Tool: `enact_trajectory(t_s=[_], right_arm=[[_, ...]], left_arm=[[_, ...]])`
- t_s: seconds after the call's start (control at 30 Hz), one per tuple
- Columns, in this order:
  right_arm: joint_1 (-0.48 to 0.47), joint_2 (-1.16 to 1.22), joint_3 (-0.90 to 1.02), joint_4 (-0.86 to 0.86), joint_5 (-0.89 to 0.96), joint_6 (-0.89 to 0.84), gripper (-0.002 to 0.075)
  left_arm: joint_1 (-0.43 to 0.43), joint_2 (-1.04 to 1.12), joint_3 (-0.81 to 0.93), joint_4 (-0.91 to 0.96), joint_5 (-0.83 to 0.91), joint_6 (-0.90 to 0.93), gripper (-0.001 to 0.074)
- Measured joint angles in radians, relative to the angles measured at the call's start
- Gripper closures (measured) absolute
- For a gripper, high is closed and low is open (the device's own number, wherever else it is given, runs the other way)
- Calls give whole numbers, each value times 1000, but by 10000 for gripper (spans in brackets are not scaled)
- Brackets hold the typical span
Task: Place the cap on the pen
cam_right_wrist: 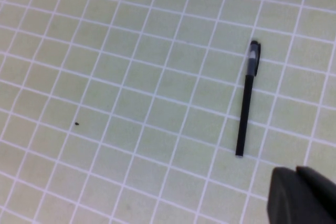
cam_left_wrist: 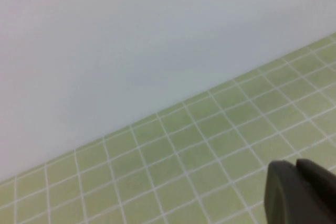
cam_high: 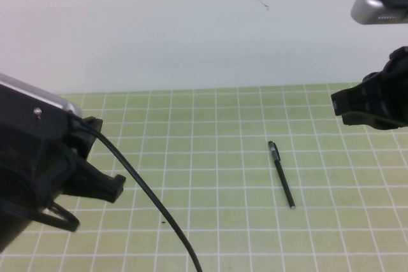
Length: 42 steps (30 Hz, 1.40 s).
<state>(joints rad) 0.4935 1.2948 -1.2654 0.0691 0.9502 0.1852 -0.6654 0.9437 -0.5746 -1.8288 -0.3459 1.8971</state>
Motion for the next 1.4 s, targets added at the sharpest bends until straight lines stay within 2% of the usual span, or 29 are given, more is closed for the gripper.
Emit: enact_trajectory(t_s=[0.17, 0.33, 0.4, 0.5, 0.6, 0.73, 0.87, 1.13, 1.27, 1.4], right_arm=[[2, -37, 24, -47, -4, -38, 713], [-1, -249, 27, -69, 0, 60, 713], [-4, -358, 58, -154, -25, 62, 713], [-62, -521, 156, -282, -173, 65, 713], [-164, -709, 344, -396, -422, 75, 713], [-283, -830, 666, -578, -715, 78, 713], [-362, -974, 883, -619, -743, 78, 713], [-445, -1255, 1100, -612, -712, 82, 713], [-450, -1286, 1146, -574, -715, 106, 713], [-450, -1286, 1148, -567, -769, 106, 713]], left_arm=[[206, -76, 2, 0, 246, 0, 735], [367, -186, 2, -2, 301, 0, 735], [415, -228, 2, -2, 295, 0, 735], [467, -300, 2, -2, 259, 0, 735], [511, -387, 2, -2, 256, -42, 735], [532, -508, 22, -2, 201, -88, 735], [532, -663, 113, -2, 160, -98, 735], [532, -923, 330, -2, 169, -103, 735], [532, -972, 390, -2, 217, -106, 735], [532, -970, 412, -2, 191, -130, 735]])
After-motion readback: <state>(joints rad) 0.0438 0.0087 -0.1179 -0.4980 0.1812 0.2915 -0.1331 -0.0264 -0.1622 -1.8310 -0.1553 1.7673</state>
